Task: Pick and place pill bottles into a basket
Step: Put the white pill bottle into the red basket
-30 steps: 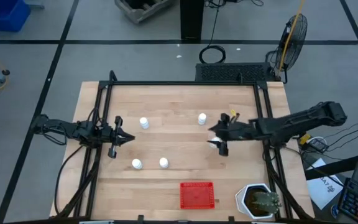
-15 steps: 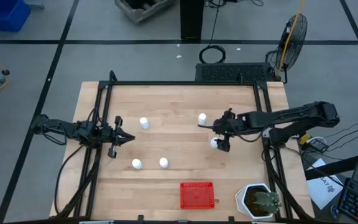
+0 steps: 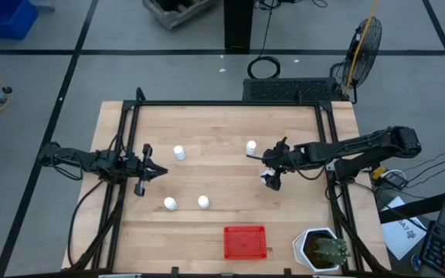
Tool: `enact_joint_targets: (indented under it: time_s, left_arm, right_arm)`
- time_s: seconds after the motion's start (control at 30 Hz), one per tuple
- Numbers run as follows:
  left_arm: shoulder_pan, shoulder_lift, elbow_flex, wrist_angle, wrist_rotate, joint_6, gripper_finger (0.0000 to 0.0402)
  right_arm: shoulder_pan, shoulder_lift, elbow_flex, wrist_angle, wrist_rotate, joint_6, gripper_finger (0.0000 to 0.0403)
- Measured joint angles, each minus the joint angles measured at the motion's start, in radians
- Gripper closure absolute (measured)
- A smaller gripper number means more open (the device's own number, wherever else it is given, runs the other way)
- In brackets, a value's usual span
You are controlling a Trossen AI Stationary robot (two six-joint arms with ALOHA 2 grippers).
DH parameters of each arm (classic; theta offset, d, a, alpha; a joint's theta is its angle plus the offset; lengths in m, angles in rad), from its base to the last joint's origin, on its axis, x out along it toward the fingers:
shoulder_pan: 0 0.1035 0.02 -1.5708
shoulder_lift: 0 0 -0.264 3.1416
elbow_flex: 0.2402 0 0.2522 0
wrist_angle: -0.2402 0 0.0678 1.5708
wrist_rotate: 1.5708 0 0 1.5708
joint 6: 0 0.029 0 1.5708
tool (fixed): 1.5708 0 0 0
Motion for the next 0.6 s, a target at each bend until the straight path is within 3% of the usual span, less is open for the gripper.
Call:
enact_joint_targets:
  time_s: [0.43, 0.6]
  left_arm:
    - [0.0, 0.0, 0.0, 0.0, 0.0, 0.0, 0.0371]
    - [0.0, 0.0, 0.0, 0.0, 0.0, 0.0, 0.0371]
  right_arm:
    - [0.005, 0.042, -0.087, 0.057, 0.0, 0.048, 0.0055]
    - [0.011, 0.041, -0.088, 0.059, 0.0, 0.053, 0.0074]
